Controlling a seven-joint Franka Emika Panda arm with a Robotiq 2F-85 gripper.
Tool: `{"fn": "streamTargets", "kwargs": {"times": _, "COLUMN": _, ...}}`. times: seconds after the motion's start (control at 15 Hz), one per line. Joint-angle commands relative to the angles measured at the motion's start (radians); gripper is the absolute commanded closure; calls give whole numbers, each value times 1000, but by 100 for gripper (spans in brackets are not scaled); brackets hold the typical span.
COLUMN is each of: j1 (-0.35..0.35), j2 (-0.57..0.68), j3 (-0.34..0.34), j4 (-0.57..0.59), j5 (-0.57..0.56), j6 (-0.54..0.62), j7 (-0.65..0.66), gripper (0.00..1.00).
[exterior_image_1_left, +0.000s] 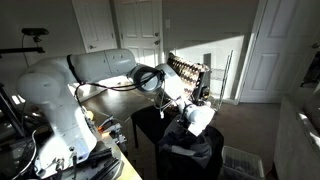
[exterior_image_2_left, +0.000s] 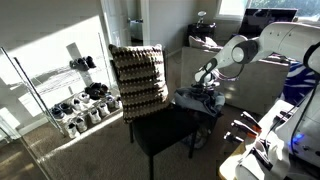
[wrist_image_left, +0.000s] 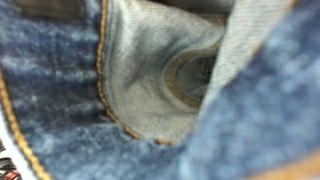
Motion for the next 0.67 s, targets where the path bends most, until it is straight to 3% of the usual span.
{"fn": "streamTargets", "kwargs": {"times": 0.0, "j1": -30, "j2": -73, "j3": 13, "j4": -21, "j5": 23, "j6": 140, "j7": -33, "gripper": 100}}
{"fn": "streamTargets", "kwargs": {"times": 0.6, "j1": -87, "j2": -326, "j3": 85, "j4": -348, "j5": 34, "j6": 657, "j7": -77, "gripper": 100}}
